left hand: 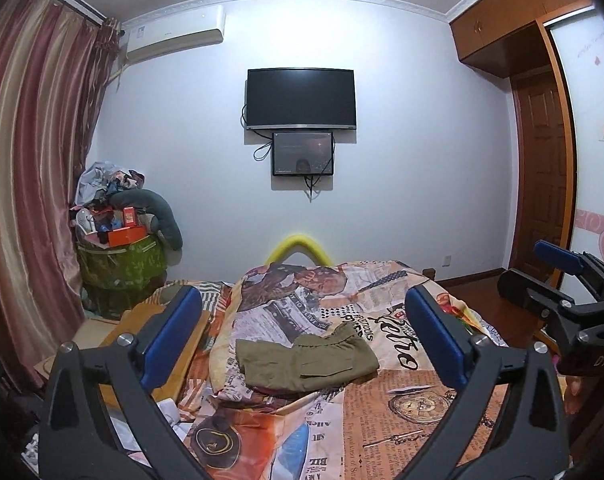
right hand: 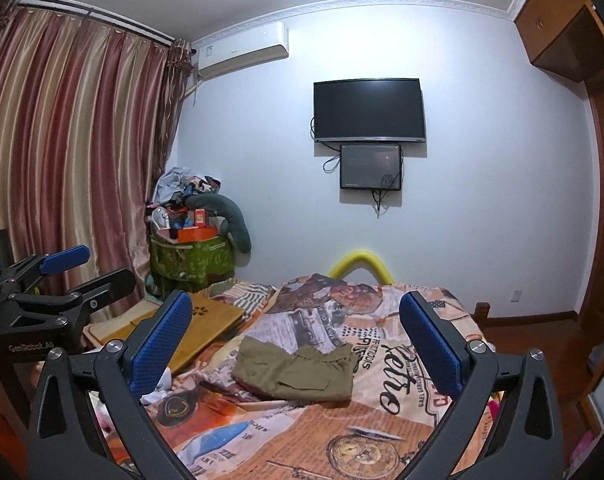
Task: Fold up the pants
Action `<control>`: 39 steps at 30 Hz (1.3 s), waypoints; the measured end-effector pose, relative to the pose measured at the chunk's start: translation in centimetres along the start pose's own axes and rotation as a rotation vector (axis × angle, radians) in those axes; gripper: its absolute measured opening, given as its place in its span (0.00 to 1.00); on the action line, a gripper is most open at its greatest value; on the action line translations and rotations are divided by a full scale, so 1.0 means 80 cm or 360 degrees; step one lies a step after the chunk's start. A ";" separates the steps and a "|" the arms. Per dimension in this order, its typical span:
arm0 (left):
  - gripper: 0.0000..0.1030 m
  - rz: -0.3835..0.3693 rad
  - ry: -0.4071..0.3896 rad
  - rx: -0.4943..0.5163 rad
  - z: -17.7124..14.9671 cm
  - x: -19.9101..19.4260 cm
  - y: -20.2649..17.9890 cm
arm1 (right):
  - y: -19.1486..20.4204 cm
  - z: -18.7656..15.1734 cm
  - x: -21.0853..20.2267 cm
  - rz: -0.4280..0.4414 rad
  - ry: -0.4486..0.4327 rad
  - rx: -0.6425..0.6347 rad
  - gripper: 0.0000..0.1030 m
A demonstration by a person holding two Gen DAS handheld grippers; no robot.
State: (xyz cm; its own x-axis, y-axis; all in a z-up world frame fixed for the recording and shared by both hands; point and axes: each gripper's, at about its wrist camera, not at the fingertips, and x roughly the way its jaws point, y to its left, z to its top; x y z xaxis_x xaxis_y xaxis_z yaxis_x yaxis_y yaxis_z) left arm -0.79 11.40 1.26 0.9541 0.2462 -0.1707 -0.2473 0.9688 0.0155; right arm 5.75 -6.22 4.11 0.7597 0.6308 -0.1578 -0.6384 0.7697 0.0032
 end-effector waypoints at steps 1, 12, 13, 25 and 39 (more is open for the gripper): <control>1.00 0.0001 0.0000 0.0001 -0.001 0.000 -0.001 | 0.000 0.000 0.000 0.0002 0.0000 0.0001 1.00; 1.00 -0.0009 0.0010 -0.0013 -0.001 0.003 -0.001 | 0.003 -0.005 -0.007 -0.0003 0.0006 0.0004 1.00; 1.00 -0.0009 0.0012 -0.0012 -0.002 0.003 -0.002 | 0.003 -0.007 -0.009 -0.0005 0.0008 0.0007 1.00; 1.00 -0.0029 0.0050 -0.0022 -0.008 0.014 -0.006 | 0.002 -0.007 -0.011 -0.0012 0.0030 0.0027 1.00; 1.00 -0.0044 0.0067 -0.0019 -0.013 0.022 -0.012 | 0.000 -0.007 -0.012 -0.0019 0.0030 0.0046 1.00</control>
State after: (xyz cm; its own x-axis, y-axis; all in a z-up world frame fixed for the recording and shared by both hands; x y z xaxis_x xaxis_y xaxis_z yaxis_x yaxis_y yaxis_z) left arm 0.96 10.90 -0.08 0.9527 0.2175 -0.2122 -0.2229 0.9748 -0.0015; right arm 4.93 -6.90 3.72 0.7647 0.6198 -0.1765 -0.6252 0.7799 0.0300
